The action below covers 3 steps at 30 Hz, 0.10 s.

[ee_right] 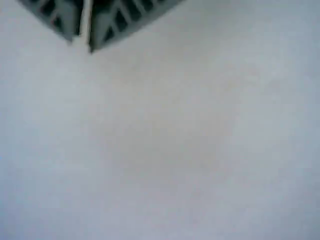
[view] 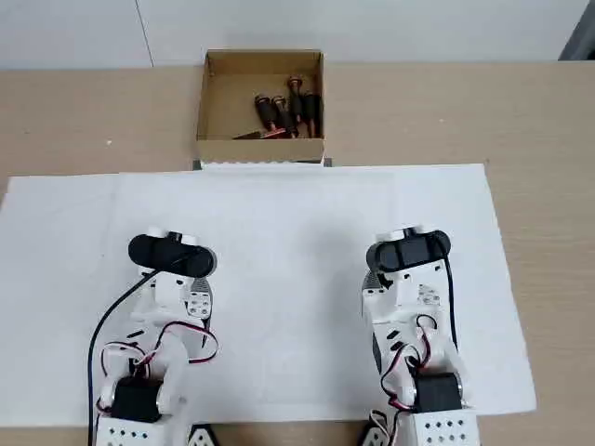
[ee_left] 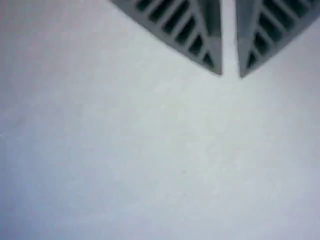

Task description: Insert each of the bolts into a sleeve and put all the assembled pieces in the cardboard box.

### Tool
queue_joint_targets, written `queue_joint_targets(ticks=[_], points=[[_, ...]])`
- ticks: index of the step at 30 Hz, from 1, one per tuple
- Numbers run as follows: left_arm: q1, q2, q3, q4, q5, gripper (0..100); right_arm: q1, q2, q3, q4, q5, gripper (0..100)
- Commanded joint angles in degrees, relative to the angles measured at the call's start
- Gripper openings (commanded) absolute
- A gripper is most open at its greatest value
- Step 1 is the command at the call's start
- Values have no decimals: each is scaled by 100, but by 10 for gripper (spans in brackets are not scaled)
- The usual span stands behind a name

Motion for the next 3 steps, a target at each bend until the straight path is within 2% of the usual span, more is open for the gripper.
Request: queue_joint_targets(ticks=[1, 3], points=[[0, -53, -22, -97, -9, 7, -22, -119, 70, 40, -26, 3], [0, -53, -22, -97, -9, 7, -22, -119, 70, 40, -26, 3]])
